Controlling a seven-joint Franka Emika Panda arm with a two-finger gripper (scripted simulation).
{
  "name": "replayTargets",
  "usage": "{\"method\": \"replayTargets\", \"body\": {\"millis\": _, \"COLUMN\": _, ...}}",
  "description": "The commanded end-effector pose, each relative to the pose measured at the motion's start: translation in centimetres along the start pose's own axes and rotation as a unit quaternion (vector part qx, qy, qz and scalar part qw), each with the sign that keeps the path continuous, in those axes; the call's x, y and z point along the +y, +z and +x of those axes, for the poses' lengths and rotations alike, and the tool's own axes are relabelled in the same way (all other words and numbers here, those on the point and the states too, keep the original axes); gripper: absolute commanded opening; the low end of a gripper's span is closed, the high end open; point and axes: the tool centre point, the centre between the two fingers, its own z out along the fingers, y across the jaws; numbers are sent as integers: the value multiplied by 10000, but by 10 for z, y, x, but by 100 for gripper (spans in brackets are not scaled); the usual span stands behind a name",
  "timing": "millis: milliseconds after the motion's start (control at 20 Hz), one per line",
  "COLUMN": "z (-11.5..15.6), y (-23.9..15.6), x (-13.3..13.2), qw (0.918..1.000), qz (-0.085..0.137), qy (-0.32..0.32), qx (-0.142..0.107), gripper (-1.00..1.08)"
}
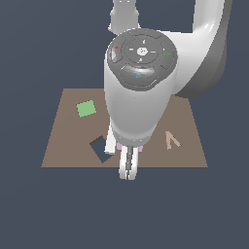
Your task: Insert a designated object into the corresponding slot on a board.
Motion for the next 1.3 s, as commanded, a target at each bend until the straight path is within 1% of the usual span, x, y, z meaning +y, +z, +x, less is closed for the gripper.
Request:
{"method": "replayTargets", "body": {"millis": 0, "z": 10, "y": -1, "x": -8, "qw": 9983, "qz": 3, "qy": 576, "qx": 0, "gripper": -100}}
{"method": "replayTargets", "body": {"millis": 100, "z": 19, "y": -1, "x": -12, "qw": 9948, "qz": 3, "qy": 1020, "qx": 0, "gripper": -100}}
{"method": "replayTargets", "body": {"millis": 250, "z": 32, "y": -1, "x": -17, "qw": 9866, "qz": 2, "qy": 1629, "qx": 0, "gripper": -100}}
{"method": "replayTargets", "body": {"millis": 600, "z": 58, "y": -2, "x": -22, "qw": 9610, "qz": 0, "qy": 2765, "qx": 1, "gripper": -100}}
{"method": "replayTargets", "body": {"millis": 950, "z": 75, "y": -2, "x": -21, "qw": 9365, "qz": -2, "qy": 3507, "qx": 2, "gripper": -100}}
{"method": "replayTargets", "body": {"millis": 1100, "z": 80, "y": -2, "x": -20, "qw": 9288, "qz": -3, "qy": 3705, "qx": 2, "gripper": -100}}
{"method": "replayTargets", "body": {"millis": 1250, "z": 83, "y": -2, "x": -19, "qw": 9237, "qz": -3, "qy": 3830, "qx": 2, "gripper": -100}}
